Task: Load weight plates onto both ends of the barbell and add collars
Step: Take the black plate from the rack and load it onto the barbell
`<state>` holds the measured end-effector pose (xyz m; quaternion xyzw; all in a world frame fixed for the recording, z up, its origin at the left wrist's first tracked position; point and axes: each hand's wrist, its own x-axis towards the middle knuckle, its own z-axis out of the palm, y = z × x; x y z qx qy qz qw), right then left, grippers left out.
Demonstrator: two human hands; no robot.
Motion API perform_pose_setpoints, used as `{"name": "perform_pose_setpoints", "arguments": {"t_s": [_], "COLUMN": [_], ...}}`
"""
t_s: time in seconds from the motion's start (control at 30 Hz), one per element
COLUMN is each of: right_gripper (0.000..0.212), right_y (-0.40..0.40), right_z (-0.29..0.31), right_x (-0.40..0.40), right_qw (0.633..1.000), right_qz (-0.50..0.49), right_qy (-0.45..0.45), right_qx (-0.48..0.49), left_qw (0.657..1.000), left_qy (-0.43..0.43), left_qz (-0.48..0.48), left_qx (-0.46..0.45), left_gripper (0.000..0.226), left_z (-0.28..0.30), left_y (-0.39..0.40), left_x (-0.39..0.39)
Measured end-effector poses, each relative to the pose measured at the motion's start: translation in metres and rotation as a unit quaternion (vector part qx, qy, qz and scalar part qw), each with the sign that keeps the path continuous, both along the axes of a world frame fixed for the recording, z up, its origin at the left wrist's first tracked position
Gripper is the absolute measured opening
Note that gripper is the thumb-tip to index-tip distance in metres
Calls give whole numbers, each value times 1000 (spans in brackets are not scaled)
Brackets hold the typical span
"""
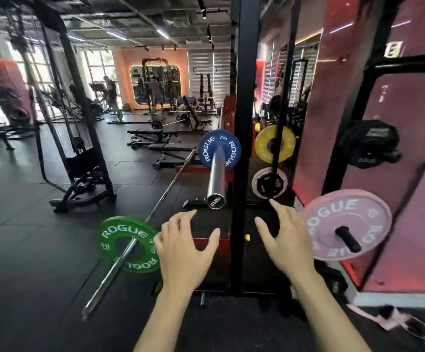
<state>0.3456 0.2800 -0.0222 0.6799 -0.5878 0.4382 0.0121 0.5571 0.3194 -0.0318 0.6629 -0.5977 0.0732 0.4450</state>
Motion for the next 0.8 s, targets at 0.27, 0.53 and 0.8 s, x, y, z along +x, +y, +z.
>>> {"name": "perform_pose_setpoints", "arguments": {"t_s": [0.27, 0.53, 0.8], "right_gripper": [52, 49, 59], "right_y": [62, 113, 90], "right_z": [7, 7, -10], "right_x": [-173, -330, -387], "right_qw": [997, 984, 982], "right_qz": [-78, -175, -182], "right_qy": [26, 6, -43], "right_qx": [-6, -21, -1], "left_qw": [997, 984, 976], "left_qy": [-5, -42, -39], "left_qz": [-75, -174, -213], "left_qx": [-12, 7, 33], "left_gripper": [62, 63, 68], "left_z": [13, 13, 4], "left_y": [15, 21, -15], "left_x": [-175, -336, -402]}}
